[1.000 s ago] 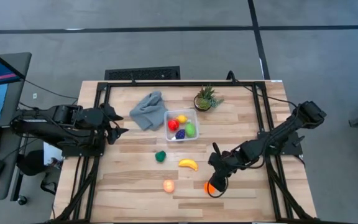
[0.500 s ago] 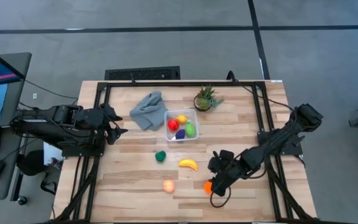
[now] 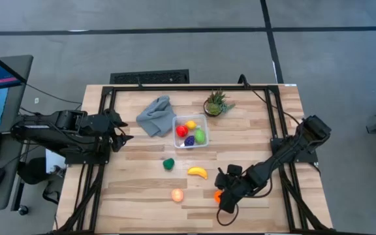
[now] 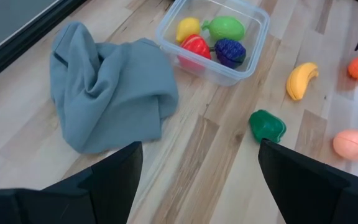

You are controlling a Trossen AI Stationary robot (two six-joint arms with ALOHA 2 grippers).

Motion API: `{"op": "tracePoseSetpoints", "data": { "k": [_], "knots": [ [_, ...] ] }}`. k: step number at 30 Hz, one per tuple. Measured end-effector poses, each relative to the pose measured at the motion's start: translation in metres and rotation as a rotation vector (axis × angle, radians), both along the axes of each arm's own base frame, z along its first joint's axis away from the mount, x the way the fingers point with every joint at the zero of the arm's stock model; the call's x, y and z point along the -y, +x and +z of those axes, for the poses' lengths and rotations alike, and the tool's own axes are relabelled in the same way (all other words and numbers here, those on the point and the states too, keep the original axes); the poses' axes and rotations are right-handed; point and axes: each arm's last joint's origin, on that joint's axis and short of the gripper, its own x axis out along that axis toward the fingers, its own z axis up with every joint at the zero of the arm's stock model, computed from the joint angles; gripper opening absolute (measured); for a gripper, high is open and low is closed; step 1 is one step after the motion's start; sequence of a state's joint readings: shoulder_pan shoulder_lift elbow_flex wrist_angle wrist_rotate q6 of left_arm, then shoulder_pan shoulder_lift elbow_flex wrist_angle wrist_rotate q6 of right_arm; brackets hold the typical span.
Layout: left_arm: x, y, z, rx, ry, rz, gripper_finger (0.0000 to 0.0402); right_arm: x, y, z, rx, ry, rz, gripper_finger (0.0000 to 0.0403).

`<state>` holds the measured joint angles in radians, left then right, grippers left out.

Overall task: Pick and placing Produce into tupperware
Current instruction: Put the orange bell pepper into the transparent bin

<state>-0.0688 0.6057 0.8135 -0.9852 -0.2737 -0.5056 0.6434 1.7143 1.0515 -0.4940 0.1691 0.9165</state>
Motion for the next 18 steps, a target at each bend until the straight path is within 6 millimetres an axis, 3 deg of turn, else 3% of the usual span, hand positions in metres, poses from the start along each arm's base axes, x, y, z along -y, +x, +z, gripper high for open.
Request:
{"op": "tracePoseSetpoints", "data": {
  "k": [10,18],
  "knots": [
    [0.0,0.0,0.0,-0.002,-0.001,0.001,0.0308,-0.01,0.009,-0.013,-0.08,0.054,0.028,0.0261],
    [0.0,0.0,0.0,-0.004,-0.001,0.001,0.0308,-0.009,0.006,-0.014,-0.109,0.05,-0.011,0.0312]
  ]
}}
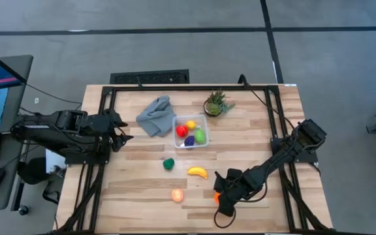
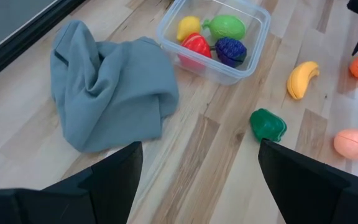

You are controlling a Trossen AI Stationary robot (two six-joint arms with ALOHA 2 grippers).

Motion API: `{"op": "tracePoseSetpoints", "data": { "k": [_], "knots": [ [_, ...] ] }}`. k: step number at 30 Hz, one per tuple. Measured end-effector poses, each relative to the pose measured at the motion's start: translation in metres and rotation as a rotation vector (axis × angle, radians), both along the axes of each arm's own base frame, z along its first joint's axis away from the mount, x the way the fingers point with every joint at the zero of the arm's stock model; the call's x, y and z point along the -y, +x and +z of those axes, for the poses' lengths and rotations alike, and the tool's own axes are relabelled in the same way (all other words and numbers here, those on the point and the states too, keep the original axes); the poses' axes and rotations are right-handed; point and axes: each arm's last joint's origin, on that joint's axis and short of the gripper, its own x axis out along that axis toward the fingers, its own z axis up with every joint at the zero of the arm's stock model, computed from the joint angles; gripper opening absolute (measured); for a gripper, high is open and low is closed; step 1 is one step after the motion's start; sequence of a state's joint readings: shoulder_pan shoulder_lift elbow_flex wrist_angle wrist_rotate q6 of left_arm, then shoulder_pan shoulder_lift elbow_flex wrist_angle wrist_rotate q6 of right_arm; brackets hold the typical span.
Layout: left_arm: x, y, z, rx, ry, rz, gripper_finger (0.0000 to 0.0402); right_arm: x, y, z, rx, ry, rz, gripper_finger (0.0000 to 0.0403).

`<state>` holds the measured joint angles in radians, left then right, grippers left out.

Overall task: Pick and placing Produce into tupperware
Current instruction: Put the orange bell pepper into the transparent bin

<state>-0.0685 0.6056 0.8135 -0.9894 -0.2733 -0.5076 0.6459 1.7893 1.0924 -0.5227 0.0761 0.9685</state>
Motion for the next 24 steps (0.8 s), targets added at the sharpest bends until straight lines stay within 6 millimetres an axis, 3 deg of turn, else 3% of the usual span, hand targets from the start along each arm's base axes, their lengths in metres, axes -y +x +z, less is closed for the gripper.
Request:
{"op": "tracePoseSetpoints", "data": {
  "k": [7,24],
  "knots": [
    [0.0,0.0,-0.0001,-0.001,0.0,-0.001,0.0308,-0.0003,0.0004,0.0002,0.002,0.007,0.001,0.0348],
    [-0.0004,-0.0002,-0.0001,-0.002,0.011,0.008,0.0308,0.0013,0.0047,0.0011,0.022,0.027,0.028,0.0352]
  ]
}}
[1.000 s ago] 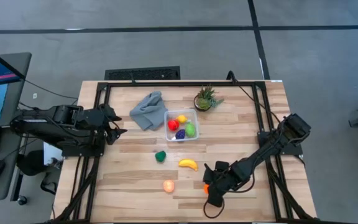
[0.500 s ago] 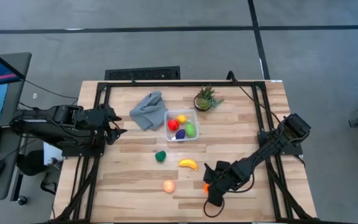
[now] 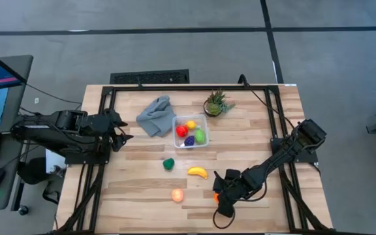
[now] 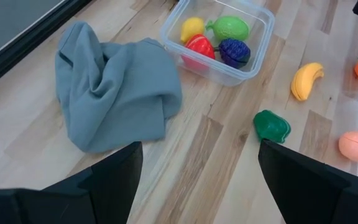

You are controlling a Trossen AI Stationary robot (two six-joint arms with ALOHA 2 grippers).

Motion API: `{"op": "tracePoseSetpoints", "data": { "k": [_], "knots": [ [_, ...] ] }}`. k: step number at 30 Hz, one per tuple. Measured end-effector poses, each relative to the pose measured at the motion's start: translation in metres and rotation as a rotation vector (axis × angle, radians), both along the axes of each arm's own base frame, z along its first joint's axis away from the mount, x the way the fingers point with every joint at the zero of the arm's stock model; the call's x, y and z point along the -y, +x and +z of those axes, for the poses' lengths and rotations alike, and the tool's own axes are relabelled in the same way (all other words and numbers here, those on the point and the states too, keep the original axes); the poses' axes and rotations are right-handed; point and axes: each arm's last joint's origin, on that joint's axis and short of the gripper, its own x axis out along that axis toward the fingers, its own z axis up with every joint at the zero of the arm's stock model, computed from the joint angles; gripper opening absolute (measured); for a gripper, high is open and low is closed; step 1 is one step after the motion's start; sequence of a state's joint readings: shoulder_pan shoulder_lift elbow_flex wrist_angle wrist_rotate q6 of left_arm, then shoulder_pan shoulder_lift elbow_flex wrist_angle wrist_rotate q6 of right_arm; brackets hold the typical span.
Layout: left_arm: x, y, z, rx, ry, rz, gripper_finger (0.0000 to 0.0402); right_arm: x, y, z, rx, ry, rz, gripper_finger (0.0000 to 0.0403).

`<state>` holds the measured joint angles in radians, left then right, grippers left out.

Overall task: Pick and placing Produce into tupperware
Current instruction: Put the orange bell pepper into the transparent bin

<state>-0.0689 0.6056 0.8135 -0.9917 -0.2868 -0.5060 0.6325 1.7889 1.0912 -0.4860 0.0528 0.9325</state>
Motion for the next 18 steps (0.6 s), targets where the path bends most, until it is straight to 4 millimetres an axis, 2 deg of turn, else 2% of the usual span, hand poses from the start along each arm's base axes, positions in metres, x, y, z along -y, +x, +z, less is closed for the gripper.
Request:
{"op": "tracePoseSetpoints", "data": {
  "k": [10,18],
  "knots": [
    [-0.0002,-0.0004,-0.0003,-0.005,0.006,0.005,0.0308,0.0063,0.007,-0.0044,0.005,-0.012,0.013,0.0352],
    [-0.0003,-0.0006,-0.0006,-0.011,0.01,0.002,0.0308,0.0077,0.0024,-0.0062,-0.047,-0.027,0.033,0.0352]
  ]
}}
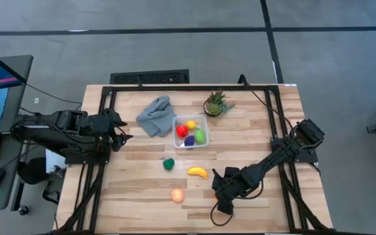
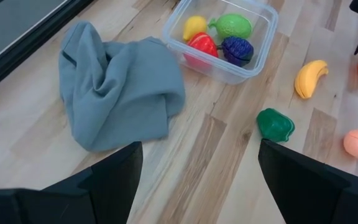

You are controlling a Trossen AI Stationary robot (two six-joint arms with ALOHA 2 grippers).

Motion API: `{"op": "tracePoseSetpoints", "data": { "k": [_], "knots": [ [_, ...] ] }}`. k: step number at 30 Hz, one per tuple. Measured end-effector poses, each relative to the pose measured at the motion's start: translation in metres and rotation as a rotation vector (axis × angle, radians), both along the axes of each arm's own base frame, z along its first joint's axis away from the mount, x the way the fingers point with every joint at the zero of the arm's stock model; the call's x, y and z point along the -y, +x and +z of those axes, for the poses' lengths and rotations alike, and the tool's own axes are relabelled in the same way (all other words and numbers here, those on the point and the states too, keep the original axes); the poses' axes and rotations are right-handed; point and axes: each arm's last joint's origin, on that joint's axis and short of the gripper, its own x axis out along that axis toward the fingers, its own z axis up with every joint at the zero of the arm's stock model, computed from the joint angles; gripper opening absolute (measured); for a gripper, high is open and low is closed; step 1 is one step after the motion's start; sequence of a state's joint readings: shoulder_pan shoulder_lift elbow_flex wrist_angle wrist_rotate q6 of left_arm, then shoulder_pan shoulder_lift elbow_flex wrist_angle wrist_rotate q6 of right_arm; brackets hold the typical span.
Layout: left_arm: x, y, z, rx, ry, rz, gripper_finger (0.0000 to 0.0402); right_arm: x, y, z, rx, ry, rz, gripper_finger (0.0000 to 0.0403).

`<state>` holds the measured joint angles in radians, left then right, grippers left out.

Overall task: Pick and placing Produce into tupperware
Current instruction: Put the orange bell pepper into the transparent bin

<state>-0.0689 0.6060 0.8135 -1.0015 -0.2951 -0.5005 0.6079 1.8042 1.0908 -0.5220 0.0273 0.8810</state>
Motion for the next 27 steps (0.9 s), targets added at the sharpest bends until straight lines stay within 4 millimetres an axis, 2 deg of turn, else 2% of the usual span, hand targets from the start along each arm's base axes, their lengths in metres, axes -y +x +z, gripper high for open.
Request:
{"op": "tracePoseSetpoints", "data": {
  "k": [27],
  "knots": [
    [-0.0002,-0.0004,-0.0002,-0.005,0.01,0.001,0.0308,0.0012,0.0018,0.0003,0.023,-0.017,-0.005,0.0346]
  ]
}}
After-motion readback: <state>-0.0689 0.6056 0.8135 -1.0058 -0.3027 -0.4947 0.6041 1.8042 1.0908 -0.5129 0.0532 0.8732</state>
